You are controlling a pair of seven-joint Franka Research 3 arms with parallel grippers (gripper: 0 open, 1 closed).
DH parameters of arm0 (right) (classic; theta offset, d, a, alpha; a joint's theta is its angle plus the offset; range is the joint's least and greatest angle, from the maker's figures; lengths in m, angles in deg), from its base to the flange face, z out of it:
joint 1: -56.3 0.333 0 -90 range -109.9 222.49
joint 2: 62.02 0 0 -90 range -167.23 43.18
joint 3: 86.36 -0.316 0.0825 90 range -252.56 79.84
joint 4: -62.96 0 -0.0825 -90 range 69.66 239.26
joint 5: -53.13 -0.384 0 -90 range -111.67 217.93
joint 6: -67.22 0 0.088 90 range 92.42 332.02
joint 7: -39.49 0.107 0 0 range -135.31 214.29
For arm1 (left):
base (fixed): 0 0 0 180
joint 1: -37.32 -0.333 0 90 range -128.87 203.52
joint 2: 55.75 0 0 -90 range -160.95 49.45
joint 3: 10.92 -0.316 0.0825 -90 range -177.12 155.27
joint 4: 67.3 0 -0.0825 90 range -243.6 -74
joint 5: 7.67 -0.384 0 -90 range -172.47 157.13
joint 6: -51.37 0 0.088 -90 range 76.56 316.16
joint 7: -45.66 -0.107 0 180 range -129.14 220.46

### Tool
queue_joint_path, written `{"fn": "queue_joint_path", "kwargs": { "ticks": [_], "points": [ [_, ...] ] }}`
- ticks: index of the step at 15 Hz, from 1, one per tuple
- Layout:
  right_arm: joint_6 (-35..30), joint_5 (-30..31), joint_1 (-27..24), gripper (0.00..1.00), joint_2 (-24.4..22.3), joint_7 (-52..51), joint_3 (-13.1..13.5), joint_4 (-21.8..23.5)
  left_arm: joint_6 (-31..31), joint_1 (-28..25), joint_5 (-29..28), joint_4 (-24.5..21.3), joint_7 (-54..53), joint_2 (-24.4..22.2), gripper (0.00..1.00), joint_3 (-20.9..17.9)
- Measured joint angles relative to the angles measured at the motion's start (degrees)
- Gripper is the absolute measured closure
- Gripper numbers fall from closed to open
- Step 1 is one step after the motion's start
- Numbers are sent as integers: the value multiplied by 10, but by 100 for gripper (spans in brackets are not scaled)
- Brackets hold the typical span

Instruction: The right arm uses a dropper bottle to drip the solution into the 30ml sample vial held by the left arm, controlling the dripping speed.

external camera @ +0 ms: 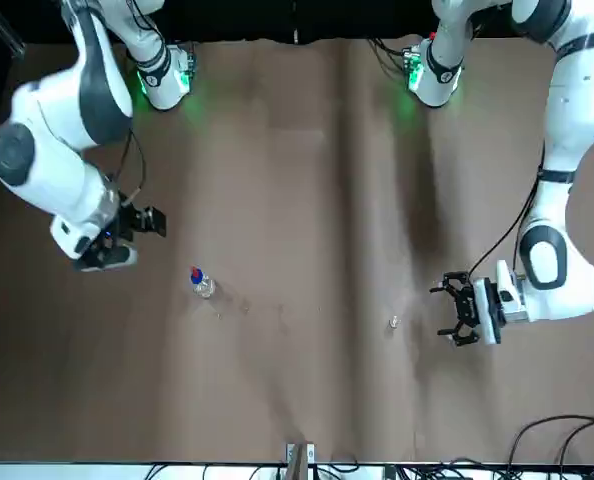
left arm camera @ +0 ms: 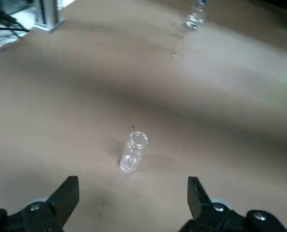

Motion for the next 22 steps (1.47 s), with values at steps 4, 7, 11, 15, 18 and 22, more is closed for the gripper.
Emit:
{"fn": "queue_joint_path", "kwargs": {
  "ticks": [4, 7, 11, 15, 18, 22],
  "points": [
    [63, 0, 19, 7, 49, 33, 0, 0, 1, 10, 2, 1, -77, 30, 0, 0],
    [91, 0, 26, 8, 73, 45, 0, 0, 21, 22, 2, 2, -115, 41, 0, -1],
    [118, 0, 29, 17, 95, 45, 0, 0, 72, 56, 2, 13, -154, 61, 0, -6],
    [130, 2, 37, 31, 118, 45, 0, 0, 100, 78, 2, 40, -154, 90, 1, -10],
    [134, 2, 43, 36, 130, 45, 0, 0, 113, 84, 2, 46, -154, 101, 3, -10],
    [136, 3, 47, 48, 137, 45, 1, 0, 114, 91, 2, 50, -154, 108, 28, -9]
  ]
}}
